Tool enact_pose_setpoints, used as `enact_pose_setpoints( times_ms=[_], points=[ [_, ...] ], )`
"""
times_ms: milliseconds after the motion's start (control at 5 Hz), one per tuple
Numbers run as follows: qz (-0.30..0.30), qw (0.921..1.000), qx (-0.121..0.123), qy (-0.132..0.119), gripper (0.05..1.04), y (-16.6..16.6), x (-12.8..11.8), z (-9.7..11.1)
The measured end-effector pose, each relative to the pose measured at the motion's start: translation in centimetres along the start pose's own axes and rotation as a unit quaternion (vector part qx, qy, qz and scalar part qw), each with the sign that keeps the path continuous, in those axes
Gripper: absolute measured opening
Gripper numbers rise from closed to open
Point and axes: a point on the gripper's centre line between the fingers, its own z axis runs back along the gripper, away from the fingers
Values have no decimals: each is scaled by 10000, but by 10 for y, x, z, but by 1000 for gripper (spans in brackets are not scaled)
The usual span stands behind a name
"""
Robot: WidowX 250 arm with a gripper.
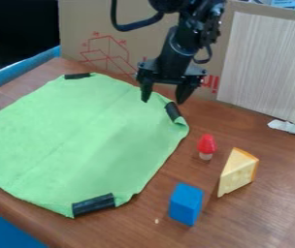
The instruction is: Fold the cloth from top right to bottom left
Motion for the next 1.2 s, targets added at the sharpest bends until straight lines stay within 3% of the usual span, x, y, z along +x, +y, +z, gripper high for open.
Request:
enact_pose_setpoints(
  times_ms=[200, 800, 1000, 1200],
  points=[
    [9, 9999, -81, -98, 1000, -7, -1, 3],
    [42, 9994, 304, 137, 1000, -20, -7, -29],
    [93, 9993, 337, 118, 955, -22, -3, -34],
    [152, 9991, 376, 100, 653, -21, -3, -37]
  ],
)
